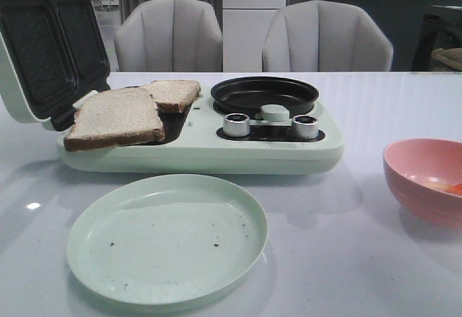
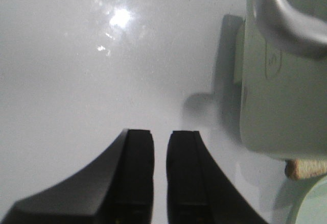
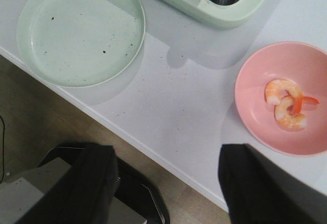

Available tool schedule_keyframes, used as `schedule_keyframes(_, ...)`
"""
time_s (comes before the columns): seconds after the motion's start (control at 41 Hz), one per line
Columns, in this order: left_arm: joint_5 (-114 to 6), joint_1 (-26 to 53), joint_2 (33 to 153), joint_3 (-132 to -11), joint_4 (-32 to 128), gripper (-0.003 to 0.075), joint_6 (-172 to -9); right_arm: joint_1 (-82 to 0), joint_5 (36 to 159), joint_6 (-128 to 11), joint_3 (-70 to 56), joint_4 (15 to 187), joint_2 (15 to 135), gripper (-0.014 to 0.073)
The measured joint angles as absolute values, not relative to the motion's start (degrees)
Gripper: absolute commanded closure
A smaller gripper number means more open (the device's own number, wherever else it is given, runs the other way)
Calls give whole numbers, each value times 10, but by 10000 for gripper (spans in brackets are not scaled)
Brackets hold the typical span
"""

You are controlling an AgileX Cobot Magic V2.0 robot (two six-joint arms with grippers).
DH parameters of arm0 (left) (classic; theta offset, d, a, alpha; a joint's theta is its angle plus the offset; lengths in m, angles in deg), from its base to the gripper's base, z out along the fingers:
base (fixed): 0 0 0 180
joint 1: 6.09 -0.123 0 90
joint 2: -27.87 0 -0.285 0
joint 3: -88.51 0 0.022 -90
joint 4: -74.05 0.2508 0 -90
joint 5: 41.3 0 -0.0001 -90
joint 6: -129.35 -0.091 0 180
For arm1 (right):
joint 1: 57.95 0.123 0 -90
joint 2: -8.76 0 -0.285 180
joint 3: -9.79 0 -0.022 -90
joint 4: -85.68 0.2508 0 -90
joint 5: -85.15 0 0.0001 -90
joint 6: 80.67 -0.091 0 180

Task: Make breakfast with bread and shrimp

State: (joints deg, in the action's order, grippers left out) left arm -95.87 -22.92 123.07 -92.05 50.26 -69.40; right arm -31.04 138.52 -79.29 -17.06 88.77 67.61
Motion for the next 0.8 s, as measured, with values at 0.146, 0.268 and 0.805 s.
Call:
schedule_keyframes(0.146,-954,-229,1304,-988,471,621,-695,-310,1385,-793,-171,888,676,60)
schedule_keyframes(0.268,-947,-229,1353,-1030,432,621,-695,-310,1385,-794,-171,888,676,60)
schedule_keyframes(0.805,-949,-131,1399,-1072,389,621,-729,-310,1385,-794,-171,888,676,60)
